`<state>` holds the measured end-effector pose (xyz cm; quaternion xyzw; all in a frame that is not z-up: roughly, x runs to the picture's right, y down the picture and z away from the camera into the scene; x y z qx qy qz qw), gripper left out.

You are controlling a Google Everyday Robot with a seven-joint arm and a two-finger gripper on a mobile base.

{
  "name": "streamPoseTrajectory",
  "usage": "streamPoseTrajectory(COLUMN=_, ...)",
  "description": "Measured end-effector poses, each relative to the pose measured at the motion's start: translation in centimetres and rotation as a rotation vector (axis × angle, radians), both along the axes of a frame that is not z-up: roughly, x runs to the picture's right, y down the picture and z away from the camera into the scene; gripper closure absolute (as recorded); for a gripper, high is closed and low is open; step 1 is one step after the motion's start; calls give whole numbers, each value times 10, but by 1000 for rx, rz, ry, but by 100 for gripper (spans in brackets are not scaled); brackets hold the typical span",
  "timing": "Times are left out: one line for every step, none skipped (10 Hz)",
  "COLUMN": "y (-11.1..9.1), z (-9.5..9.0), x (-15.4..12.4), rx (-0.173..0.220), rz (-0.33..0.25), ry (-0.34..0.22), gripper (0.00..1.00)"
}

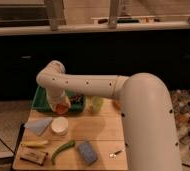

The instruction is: Place apple in plastic cup

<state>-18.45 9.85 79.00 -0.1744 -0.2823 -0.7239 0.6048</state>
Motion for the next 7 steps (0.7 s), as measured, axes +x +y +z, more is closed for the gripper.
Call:
streamPoseTrajectory(y=-1, z=2, x=2, rx=1, rz=-2, ry=5, gripper=100)
streamPoseTrajectory(y=-3, z=-3, x=3, rx=8, rz=0, ry=10, gripper=100)
streamPoseTrajectory(y=-10, z=-10, x=9, rx=22, rz=4, ry=24, gripper=100)
streamPoseTrajectory(y=-15, z=-15, x=14, rx=26, rz=8, ry=32, gripper=100)
streamPoseTrajectory(y=-21, z=-21, x=17, rx=31, rz=15, ry=36, gripper=100)
streamPoseTrajectory(y=-27, z=-24, x=24, rx=38, rz=22, ry=47, gripper=100)
streamPoseTrajectory(y=-32, z=-25, x=30, rx=41, rz=26, ry=55, gripper=100)
